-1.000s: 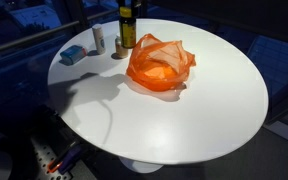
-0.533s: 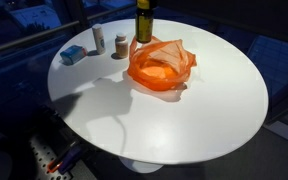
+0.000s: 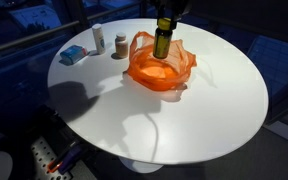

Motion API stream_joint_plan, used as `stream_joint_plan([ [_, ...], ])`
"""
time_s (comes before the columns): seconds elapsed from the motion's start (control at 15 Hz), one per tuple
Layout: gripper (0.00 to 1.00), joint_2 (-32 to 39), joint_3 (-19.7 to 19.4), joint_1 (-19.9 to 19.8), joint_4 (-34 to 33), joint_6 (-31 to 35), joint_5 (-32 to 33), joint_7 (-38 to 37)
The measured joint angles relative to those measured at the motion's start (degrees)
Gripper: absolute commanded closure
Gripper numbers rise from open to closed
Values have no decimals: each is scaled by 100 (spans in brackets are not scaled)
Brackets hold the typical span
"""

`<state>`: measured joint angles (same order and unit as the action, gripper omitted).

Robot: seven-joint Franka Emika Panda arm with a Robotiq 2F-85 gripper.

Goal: Put the black and yellow bottle in the orange plastic bag

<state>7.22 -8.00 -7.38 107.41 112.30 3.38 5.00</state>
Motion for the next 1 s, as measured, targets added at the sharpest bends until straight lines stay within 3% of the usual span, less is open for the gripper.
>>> stream_joint_plan([
  [0.4, 80, 674, -37, -200, -298, 407, -127, 0],
  [1.0, 80, 1086, -37, -252, -225, 1179, -193, 0],
])
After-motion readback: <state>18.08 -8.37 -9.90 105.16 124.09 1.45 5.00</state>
